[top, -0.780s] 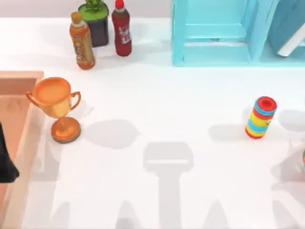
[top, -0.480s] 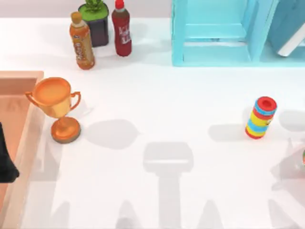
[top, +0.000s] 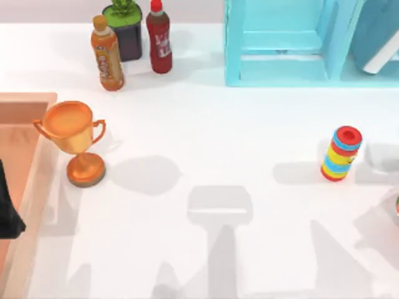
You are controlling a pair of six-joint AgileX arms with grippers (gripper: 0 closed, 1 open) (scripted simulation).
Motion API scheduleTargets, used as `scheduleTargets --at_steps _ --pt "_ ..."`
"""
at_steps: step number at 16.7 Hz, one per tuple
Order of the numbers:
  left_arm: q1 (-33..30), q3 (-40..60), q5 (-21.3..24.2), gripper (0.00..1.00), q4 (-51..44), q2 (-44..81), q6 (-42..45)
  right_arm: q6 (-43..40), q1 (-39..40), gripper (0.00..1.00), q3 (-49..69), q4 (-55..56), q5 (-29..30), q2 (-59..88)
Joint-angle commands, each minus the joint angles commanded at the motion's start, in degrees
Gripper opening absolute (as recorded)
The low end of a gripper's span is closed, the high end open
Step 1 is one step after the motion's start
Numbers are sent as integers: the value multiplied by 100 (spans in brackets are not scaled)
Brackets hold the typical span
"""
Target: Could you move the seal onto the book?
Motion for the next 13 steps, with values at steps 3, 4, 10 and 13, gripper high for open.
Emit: scheduleTargets --at_steps 3,4,10,13 --pt "0 0 0 100 0 0 0 326 -110 100 719 857 -171 1780" --pt "0 0 0 100 0 0 0 436 -147 100 962 1145 -229 2387" --pt "0 0 0 100 0 0 0 1029 -348 100 2284 2713 -542 5747" --pt "0 0 0 100 0 0 0 1243 -418 100 2753 3275 -655 6965"
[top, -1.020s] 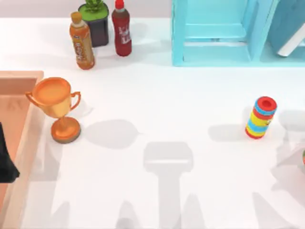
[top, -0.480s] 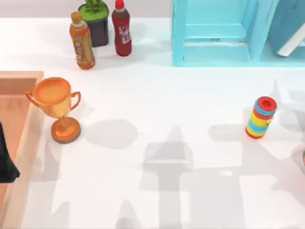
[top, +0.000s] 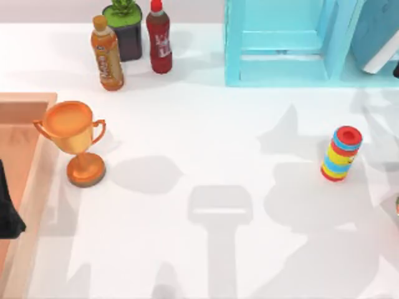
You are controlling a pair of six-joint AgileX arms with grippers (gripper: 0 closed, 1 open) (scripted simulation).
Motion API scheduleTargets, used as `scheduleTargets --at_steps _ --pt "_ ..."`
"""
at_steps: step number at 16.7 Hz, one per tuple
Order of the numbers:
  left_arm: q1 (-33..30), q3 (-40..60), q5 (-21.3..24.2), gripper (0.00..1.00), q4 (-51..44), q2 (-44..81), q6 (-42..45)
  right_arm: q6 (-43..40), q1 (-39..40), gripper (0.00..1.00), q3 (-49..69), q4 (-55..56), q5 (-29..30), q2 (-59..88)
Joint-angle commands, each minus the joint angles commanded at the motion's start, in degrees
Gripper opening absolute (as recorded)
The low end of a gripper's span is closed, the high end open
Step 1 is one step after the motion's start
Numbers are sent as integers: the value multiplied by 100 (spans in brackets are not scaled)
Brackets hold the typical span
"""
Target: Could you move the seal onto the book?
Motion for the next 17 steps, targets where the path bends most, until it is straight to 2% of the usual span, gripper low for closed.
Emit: scheduleTargets --at_steps 4,11,17 --pt "0 0 0 100 0 0 0 151 -48 100 326 398 -81 817" --pt "0 0 0 100 0 0 0 159 -20 100 403 358 -70 870" --pt "0 0 0 100 0 0 0 192 83 100 1573 -205 52 1442"
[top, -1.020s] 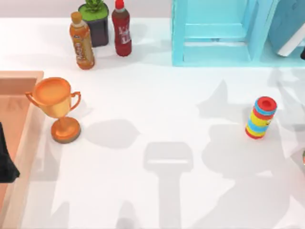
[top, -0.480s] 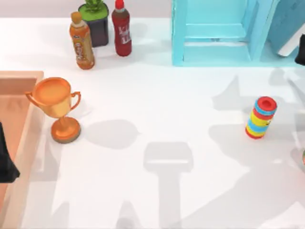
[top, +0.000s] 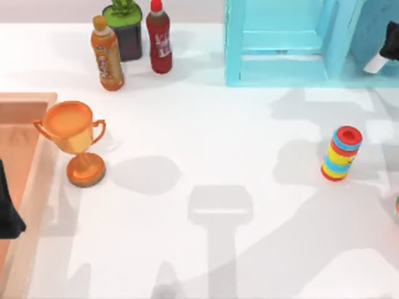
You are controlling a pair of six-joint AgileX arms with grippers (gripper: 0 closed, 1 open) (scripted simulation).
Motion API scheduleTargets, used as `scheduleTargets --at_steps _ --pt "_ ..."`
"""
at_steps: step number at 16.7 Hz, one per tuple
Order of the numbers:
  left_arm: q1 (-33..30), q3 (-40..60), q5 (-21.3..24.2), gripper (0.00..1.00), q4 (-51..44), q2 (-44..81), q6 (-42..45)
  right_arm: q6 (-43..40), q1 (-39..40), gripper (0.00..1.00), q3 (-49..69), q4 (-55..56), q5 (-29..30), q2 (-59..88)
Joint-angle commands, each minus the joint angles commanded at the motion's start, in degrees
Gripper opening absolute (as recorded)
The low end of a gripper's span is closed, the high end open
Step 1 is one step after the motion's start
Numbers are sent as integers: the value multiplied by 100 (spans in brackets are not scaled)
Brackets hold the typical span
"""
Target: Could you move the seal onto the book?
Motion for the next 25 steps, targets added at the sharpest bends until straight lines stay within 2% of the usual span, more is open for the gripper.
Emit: scheduleTargets --at_steps 6,12,25 --pt "0 0 0 100 0 0 0 10 108 100 1237 -238 120 1014" --pt "0 0 0 100 0 0 0 10 116 100 1398 -242 131 1178" --pt "0 0 0 100 0 0 0 10 116 2 1398 -242 131 1178"
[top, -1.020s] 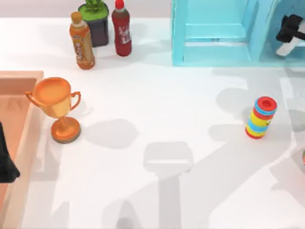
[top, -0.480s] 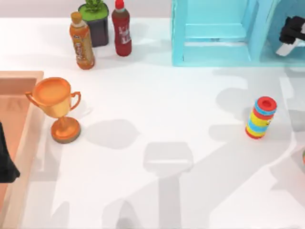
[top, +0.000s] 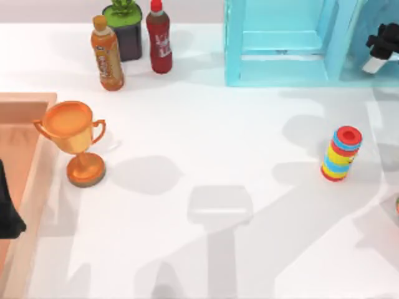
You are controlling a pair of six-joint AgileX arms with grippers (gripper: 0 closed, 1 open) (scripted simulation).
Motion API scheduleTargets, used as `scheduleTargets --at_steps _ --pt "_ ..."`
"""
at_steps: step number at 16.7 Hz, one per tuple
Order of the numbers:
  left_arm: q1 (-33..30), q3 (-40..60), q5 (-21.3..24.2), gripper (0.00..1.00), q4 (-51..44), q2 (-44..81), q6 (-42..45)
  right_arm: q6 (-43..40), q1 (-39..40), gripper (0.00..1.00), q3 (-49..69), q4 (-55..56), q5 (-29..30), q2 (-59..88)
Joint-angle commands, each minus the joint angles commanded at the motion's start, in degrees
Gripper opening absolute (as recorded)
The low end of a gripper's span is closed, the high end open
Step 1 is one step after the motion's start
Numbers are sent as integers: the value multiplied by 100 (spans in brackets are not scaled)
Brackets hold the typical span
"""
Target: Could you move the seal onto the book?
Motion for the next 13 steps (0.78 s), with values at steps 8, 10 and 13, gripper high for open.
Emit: scheduleTargets --at_steps 8,10,13 --pt "0 0 0 100 0 0 0 0 0 0 0 0 0 0" --pt "0 0 0 100 0 0 0 -79 74 0 -193 106 233 -62" --pt "0 0 0 100 0 0 0 -75 94 0 -333 -128 176 -443"
